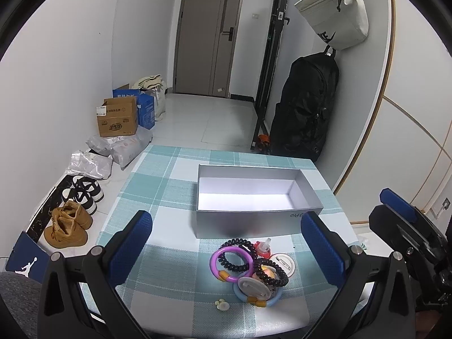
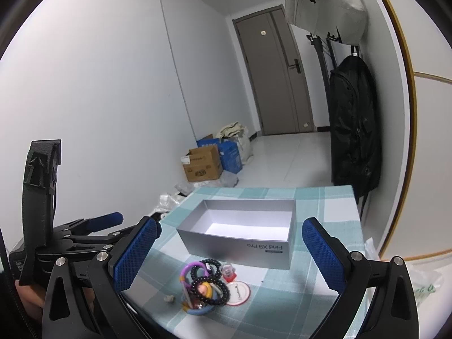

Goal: Organize jewelry

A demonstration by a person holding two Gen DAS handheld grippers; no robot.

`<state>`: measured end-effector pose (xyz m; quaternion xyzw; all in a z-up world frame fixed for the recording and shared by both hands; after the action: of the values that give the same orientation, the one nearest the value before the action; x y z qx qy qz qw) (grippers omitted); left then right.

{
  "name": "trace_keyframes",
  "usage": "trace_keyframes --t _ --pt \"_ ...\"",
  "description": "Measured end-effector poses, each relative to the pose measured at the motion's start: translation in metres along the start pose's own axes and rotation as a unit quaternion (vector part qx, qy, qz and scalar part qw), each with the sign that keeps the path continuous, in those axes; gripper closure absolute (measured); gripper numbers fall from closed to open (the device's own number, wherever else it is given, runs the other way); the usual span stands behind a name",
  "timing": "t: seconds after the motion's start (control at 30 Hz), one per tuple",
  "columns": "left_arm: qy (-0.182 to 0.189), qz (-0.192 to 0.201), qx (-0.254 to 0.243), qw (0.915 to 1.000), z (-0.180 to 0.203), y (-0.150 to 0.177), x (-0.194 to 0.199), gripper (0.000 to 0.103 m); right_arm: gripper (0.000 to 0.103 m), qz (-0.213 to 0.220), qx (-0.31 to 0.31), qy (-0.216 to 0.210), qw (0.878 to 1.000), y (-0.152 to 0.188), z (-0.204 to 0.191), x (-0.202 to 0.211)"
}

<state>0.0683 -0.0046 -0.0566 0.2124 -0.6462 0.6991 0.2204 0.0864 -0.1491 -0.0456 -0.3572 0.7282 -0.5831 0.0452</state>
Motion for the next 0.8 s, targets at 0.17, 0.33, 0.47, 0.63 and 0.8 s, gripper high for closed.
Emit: trace_keyframes --t 0.17,0.33,0.47,0.63,0.8 --pt "0.004 -0.009 0.015 0.9998 -0.004 0.001 -0.004 0.001 0.0 -0.01 -0.006 0.0 1.0 0.002 0.002 -0.005" --pt "0.007 -0.03 0.025 0.9992 -0.012 0.005 -0.009 0.001 0.0 -0.033 -0.008 -0.002 0.999 0.009 0.002 -0.012" --pt "0.002 -0.058 0.048 0.9972 -0.029 0.011 -0.019 0.001 0.0 -0.064 -0.007 -0.003 0.998 0.018 0.002 -0.023" --pt "-0.006 -0.074 0.075 0.9944 -0.051 0.016 -0.023 0.001 0.0 -0.118 -0.005 -0.014 0.993 0.037 -0.002 -0.042" --pt "-0.001 -0.102 0.093 0.9905 -0.063 0.026 -0.026 0.001 0.0 -0.195 -0.029 -0.039 0.98 0.064 -0.006 -0.063"
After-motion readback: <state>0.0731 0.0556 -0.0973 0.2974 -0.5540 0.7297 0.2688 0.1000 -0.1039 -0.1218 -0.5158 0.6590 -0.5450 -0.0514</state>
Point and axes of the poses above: each gripper's, at about its wrist camera, not at the fingertips, and x roughly against the way its jaws point, z to its right, y to its underside, the point moved 8 cm from there along -x, roughly the way its jaws point, and after that the axes turned 5 degrees about -x, right-handed, at the moved point
